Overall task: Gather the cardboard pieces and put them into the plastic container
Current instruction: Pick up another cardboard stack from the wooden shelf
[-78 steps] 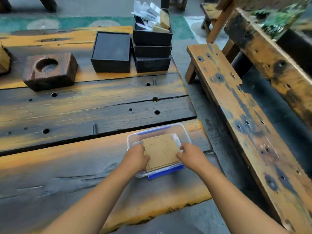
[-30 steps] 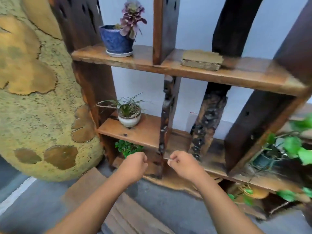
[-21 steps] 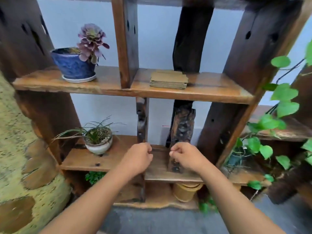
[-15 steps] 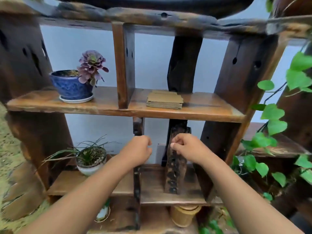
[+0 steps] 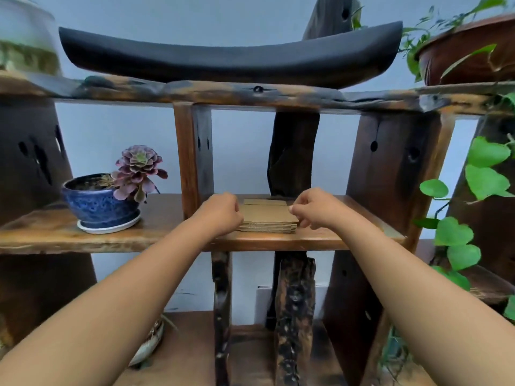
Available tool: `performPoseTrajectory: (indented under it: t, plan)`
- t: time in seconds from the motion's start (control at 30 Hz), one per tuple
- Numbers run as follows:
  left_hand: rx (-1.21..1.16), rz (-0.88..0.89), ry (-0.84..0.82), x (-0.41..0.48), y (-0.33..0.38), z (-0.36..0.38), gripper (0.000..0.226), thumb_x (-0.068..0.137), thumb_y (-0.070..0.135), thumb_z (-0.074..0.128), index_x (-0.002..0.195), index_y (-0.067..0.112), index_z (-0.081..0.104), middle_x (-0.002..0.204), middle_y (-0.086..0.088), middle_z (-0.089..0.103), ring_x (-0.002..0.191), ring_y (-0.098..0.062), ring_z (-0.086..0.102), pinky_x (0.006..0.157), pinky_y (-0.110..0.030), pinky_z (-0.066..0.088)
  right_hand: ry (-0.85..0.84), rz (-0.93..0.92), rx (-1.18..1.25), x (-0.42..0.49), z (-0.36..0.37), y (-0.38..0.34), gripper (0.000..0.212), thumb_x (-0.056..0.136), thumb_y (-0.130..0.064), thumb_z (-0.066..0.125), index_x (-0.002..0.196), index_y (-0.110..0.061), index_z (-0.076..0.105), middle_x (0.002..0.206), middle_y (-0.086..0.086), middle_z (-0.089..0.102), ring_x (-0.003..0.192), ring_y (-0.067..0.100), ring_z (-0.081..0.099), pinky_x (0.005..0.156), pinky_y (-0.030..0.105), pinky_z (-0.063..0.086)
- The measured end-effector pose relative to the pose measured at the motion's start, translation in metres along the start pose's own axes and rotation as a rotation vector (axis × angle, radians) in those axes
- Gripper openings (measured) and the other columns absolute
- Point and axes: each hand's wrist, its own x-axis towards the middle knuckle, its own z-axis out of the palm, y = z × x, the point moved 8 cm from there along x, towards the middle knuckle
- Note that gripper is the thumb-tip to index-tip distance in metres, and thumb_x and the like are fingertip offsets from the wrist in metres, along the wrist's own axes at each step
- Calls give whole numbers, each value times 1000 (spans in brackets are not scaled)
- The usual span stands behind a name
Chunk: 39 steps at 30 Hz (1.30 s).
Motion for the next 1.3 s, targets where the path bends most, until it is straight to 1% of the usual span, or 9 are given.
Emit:
performPoseTrajectory:
  t: [0.1,0.33,0.5,0.63,0.77,0.9,1.03,1.2,1.3]
  plan:
    - [10,-49,-59,27,-7,5,18,88,19,63,101,8,68,100,-11,70,90,-24,66,82,-39,58,-31,101,34,28,-3,17,19,92,-32,61,97,-14,66,93,9,74,81,23,74,77,40,62]
    - [90,-228,-238,66,-25,27,39,91,36,59,117,7,54,90,-7,62,76,-23,64,58,-29,52,-139,290,12,62,19,48,35,90,-38,63,108,-9,54,97,12,69,74,24,73,72,39,63]
    - [-55,-420,-413,75,-39,54,57,84,59,63,109,9,49,98,-13,65,80,-24,69,67,-34,61,-229,433,82,76,35,61,45,84,-48,68,100,-8,57,89,12,69,64,22,67,64,36,63]
    - [-19,-479,-452,80,-39,59,62,82,59,65,113,6,56,105,-12,68,84,-23,69,71,-31,61,-280,461,-13,83,44,58,50,81,-55,68,93,-9,54,85,12,65,60,20,64,55,32,61]
    - [-15,-561,-490,79,-38,66,70,86,58,62,123,0,53,105,-14,66,75,-22,68,81,-31,62,-294,481,-105,89,49,58,55,80,-59,67,104,-12,54,90,10,65,65,17,65,63,30,62]
    - [-78,-607,-509,76,-39,69,73,85,55,64,129,-1,46,112,-16,63,69,-23,68,70,-30,63,-301,509,-65,87,53,62,56,80,-60,66,107,-12,54,87,6,61,70,15,60,62,27,59]
    - [-249,-659,-494,70,-47,75,66,83,49,71,128,6,49,96,-10,52,76,-18,56,61,-28,61,-277,490,-30,86,54,62,56,82,-58,67,111,-13,53,90,6,58,75,15,59,60,27,57]
    - [-225,-596,-426,65,-45,69,61,87,49,65,128,6,47,99,-10,53,83,-20,55,83,-28,59,-254,427,-43,76,55,49,52,86,-54,62,114,-12,51,97,9,59,85,21,63,82,35,61]
    - [-234,-561,-386,57,-42,64,62,88,47,65,131,7,45,116,-12,55,92,-22,56,89,-30,58,-253,408,-48,62,54,41,55,91,-52,57,124,-8,49,102,11,62,89,23,66,86,38,60]
